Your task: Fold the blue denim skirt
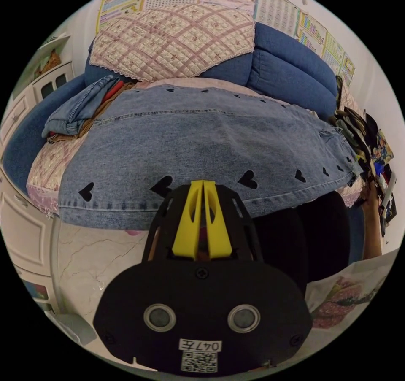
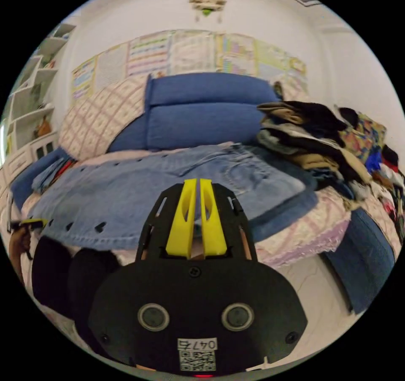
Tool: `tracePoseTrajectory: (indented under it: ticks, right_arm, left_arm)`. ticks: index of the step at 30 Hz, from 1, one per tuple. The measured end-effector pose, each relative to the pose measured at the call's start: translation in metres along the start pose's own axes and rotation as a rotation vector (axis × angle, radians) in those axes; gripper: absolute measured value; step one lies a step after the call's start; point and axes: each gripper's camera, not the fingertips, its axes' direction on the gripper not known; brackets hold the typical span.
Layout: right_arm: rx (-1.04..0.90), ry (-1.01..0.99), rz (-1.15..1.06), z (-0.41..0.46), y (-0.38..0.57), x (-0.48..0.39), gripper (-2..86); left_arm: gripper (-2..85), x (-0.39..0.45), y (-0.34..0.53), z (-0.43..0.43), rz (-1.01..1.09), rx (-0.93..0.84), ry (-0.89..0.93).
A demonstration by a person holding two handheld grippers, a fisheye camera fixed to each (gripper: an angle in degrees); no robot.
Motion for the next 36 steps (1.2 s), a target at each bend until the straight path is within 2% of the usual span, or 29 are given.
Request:
tracePoseTrajectory:
  ticks: [5,10,13,18,25,34,36]
  right_arm:
    - [-0.17,-0.064,0.046,0.033,-0.049,0.049,6.1]
    - [-0.193,-0.131,-0.123,0.057,-0.134,0.044,2.9]
    - [-0.224,-0.086,-0.213,0.09,-0.197,0.04,0.8]
    - [-0.387,0.023,-0.313,0.182,-0.282,0.03,-0.6]
    - [-0.588,0.092,-0.271,0.282,-0.336,0.039,-0.7]
    - [-0.572,0.138,-0.258,0.285,-0.392,0.02,-0.7]
    - [-0.453,0.058,-0.24,0.243,-0.414,-0.003,-0.7]
  left_arm:
    - [-1.0,0.02,0.023,-0.001,-0.002,-0.018,0.005]
    - [-1.0,0.051,0.031,-0.004,0.052,-0.06,-0.052]
    - [-1.0,0.072,0.036,-0.006,0.09,-0.07,-0.11]
    - [-1.0,0.1,0.041,-0.016,0.159,-0.07,-0.198]
    - [-1.0,0.087,0.022,-0.041,0.141,-0.087,-0.175]
    - [-1.0,0.04,-0.023,-0.097,0.101,-0.062,-0.139]
    - [-1.0,0.022,-0.038,-0.117,0.089,-0.048,-0.125]
